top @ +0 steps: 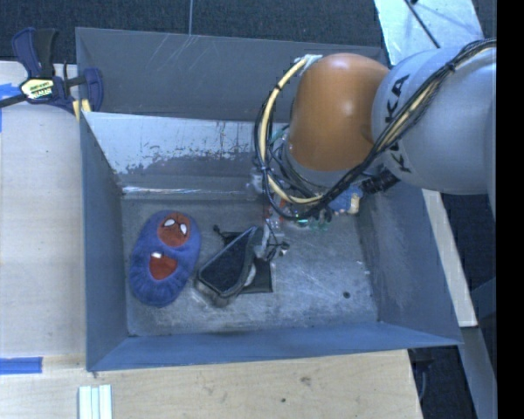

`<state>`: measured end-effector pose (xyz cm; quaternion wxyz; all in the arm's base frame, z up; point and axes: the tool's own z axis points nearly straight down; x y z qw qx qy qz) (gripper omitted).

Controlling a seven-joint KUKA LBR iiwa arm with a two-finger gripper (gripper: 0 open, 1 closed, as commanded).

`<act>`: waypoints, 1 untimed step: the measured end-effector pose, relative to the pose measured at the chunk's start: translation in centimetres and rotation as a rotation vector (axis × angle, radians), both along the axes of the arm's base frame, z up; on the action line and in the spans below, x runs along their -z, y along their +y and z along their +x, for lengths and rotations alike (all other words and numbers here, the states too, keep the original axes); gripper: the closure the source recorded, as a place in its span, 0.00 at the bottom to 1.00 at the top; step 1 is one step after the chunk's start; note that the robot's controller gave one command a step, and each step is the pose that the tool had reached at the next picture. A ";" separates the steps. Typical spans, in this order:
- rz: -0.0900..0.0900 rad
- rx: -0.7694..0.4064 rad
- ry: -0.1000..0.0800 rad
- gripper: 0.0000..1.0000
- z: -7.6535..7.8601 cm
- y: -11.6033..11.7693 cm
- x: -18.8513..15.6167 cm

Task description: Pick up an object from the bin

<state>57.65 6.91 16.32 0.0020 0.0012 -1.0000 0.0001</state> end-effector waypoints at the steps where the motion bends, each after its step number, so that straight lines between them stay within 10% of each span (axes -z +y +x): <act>1: 0.001 -0.183 -0.003 0.00 -3.0 0.4 2.1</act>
Offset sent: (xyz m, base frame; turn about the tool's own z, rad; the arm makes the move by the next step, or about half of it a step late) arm -0.0300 0.0038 -0.0204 -0.1825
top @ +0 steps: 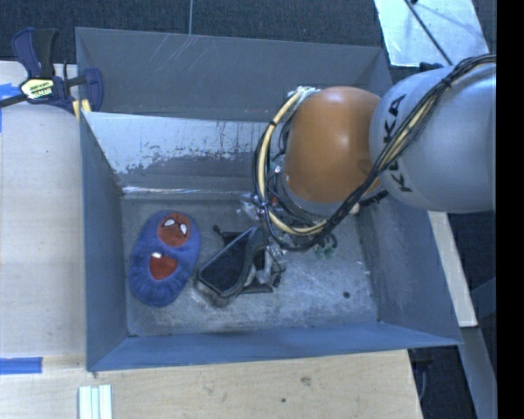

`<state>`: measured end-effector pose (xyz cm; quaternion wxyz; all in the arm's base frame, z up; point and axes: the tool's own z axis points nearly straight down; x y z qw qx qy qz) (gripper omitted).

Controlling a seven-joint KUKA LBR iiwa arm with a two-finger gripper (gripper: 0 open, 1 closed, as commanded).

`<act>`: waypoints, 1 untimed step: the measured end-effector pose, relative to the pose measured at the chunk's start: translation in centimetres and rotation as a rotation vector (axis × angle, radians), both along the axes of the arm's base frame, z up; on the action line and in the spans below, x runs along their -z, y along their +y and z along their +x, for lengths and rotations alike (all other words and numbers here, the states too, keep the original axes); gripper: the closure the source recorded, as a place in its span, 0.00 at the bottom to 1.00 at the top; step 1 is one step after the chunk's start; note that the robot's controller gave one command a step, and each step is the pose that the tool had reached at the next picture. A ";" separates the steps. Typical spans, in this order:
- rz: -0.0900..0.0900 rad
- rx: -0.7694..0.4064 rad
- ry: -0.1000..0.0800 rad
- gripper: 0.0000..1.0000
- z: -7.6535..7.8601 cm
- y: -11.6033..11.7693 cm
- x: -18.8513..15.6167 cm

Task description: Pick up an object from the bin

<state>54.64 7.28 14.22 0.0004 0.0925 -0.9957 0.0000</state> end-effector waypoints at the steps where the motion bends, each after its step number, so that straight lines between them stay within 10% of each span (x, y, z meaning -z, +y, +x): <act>1: 0.000 -0.150 -0.001 0.00 -1.4 1.0 1.3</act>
Offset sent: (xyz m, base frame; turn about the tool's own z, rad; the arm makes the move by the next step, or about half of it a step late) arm -0.0144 0.0105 -0.0126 -0.1518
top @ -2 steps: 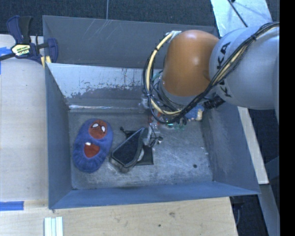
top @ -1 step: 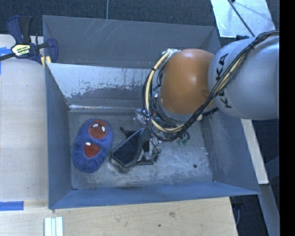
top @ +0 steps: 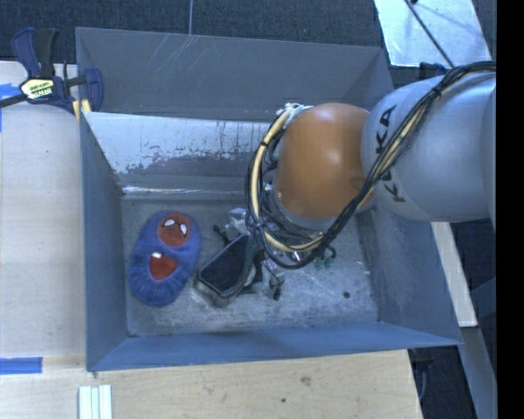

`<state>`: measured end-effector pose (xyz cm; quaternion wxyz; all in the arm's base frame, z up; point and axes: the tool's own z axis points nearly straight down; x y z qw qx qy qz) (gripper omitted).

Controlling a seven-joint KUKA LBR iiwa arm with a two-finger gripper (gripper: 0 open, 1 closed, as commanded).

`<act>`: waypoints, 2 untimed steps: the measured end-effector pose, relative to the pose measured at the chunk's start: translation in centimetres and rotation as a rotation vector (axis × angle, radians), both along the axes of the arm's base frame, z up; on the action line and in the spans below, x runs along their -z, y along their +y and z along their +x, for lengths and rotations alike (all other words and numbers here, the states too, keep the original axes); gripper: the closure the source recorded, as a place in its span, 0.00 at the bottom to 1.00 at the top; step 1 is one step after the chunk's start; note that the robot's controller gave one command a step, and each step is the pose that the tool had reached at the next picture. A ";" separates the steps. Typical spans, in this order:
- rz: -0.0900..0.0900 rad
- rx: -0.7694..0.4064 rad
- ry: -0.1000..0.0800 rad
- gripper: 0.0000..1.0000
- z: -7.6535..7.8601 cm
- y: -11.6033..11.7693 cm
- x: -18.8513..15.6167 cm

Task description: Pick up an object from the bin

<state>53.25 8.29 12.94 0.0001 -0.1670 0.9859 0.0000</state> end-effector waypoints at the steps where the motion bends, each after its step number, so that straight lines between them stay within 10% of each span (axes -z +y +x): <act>1: 0.001 0.042 -0.006 0.00 3.0 -1.1 0.6; 2: -0.004 -0.116 -0.002 0.00 1.3 -0.8 5.8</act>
Offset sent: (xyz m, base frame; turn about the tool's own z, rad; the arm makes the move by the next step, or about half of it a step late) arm 0.0278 -0.0105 -0.0063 0.0381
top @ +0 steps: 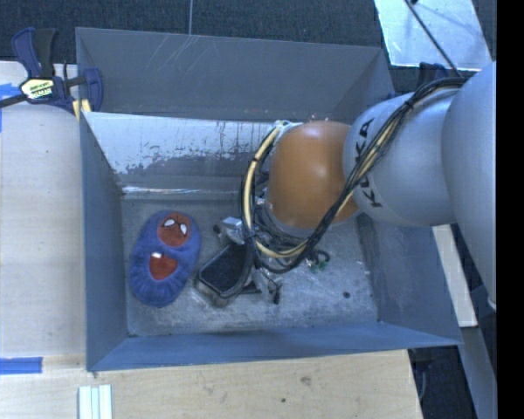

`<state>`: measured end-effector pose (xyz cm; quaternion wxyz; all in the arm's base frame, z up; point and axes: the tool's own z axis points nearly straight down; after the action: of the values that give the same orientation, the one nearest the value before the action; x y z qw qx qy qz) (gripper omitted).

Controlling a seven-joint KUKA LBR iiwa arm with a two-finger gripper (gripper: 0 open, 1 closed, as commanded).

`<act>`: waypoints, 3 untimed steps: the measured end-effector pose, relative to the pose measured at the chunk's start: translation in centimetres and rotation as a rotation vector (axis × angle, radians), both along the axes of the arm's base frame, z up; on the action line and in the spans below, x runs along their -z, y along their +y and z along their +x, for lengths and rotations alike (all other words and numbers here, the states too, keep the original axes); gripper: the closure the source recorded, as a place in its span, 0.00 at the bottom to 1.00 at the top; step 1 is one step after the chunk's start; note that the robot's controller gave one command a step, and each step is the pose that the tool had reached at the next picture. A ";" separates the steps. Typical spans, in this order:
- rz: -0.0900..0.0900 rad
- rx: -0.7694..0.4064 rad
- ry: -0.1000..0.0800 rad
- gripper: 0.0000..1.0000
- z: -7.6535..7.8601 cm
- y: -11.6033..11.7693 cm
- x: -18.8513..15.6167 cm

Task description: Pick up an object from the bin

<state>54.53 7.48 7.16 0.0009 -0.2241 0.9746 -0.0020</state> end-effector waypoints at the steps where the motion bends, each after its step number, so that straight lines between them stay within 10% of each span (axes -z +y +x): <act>1: -0.004 0.095 0.007 0.00 -1.1 2.0 0.0; 2: -0.003 0.096 0.009 1.00 -1.2 2.0 0.0; 3: 0.001 0.099 -0.003 1.00 -1.0 1.7 -1.8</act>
Offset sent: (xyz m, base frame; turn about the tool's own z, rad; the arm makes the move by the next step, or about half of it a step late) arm -0.0118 0.0236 -0.0016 0.0935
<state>53.48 9.20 9.00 0.0025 -0.1754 0.9845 -0.0018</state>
